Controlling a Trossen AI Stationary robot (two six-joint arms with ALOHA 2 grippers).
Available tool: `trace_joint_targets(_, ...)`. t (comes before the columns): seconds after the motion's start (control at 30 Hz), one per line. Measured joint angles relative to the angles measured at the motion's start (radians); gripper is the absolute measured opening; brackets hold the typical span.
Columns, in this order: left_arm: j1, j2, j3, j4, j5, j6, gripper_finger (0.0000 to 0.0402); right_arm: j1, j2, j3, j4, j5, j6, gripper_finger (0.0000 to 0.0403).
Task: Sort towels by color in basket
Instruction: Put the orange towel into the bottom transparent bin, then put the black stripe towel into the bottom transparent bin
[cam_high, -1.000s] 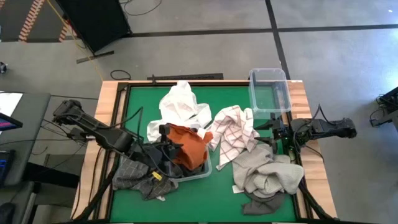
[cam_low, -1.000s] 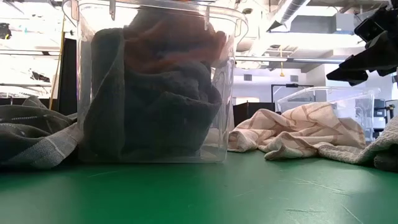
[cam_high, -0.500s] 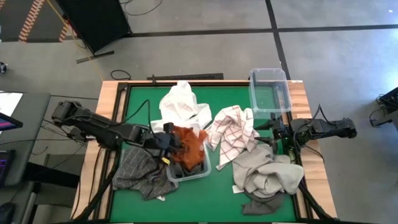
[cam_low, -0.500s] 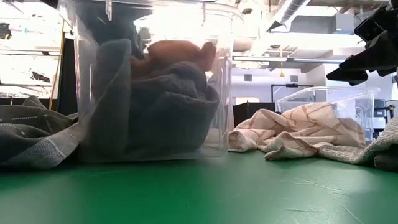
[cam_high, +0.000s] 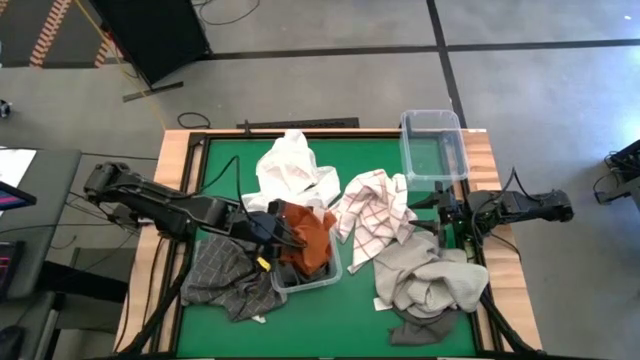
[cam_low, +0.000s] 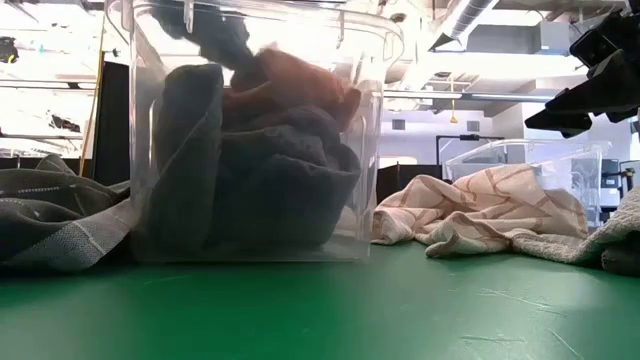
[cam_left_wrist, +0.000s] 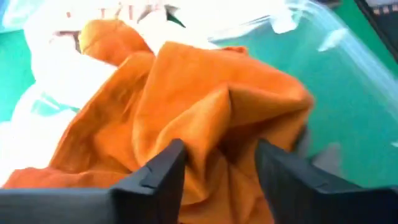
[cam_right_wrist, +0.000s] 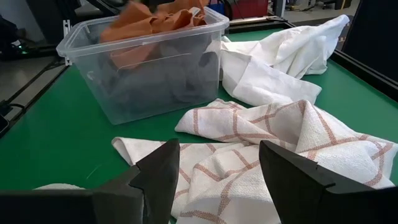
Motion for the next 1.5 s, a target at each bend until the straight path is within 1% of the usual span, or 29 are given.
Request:
trace_joint_targets(0.13, -0.035, -0.002, 0.144, -0.179, -0.01, 0.009, 0.0211, 0.0, 0.0, 0.0, 0.0, 0.0, 0.0, 0.0249)
trace_joint_targets(0.23, -0.06, -0.003, 0.242, -0.348, -0.055, -0.029, 0.0214, 0.0, 0.0, 0.0, 0.0, 0.0, 0.0, 0.0249)
trace_joint_targets(0.3, -0.078, -0.003, 0.283, -0.446, -0.079, -0.07, 0.0214, 0.0, 0.0, 0.0, 0.0, 0.0, 0.0, 0.0249)
trace_joint_targets(0.5, -0.167, -0.003, 0.295, -0.683, -0.086, -0.246, 0.0213, 0.0, 0.0, 0.0, 0.0, 0.0, 0.0, 0.0249)
trace_joint_targets(0.63, -0.264, -0.003, 0.255, -0.76, -0.086, -0.36, 0.0216, 0.0, 0.0, 0.0, 0.0, 0.0, 0.0, 0.0249)
trace_joint_targets(0.8, -0.386, -0.004, 0.169, -0.741, -0.103, -0.48, 0.0236, 0.0, 0.0, 0.0, 0.0, 0.0, 0.0, 0.0249)
trace_joint_targets(1.0, -0.462, -0.003, -0.022, -0.62, -0.114, -0.579, 0.028, 0.0, 0.0, 0.0, 0.0, 0.0, 0.0, 0.0249)
trace_joint_targets(1.1, -0.478, -0.003, -0.122, -0.54, -0.093, -0.633, 0.0302, 0.0, 0.0, 0.0, 0.0, 0.0, 0.0, 0.0249)
trace_joint_targets(1.2, -0.485, -0.003, -0.212, -0.445, -0.015, -0.672, 0.0319, 0.0, 0.0, 0.0, 0.0, 0.0, 0.0, 0.0249)
trace_joint_targets(1.27, -0.489, -0.003, -0.263, -0.388, 0.014, -0.7, 0.0326, 0.0, 0.0, 0.0, 0.0, 0.0, 0.0, 0.0249)
trace_joint_targets(1.43, -0.489, -0.003, -0.375, -0.313, 0.032, -0.75, 0.0329, 0.0, 0.0, 0.0, 0.0, 0.0, 0.0, 0.0249)
trace_joint_targets(1.5, -0.489, -0.007, -0.403, -0.302, 0.035, -0.785, 0.0322, 0.0, 0.0, 0.0, 0.0, 0.0, 0.0, 0.0249)
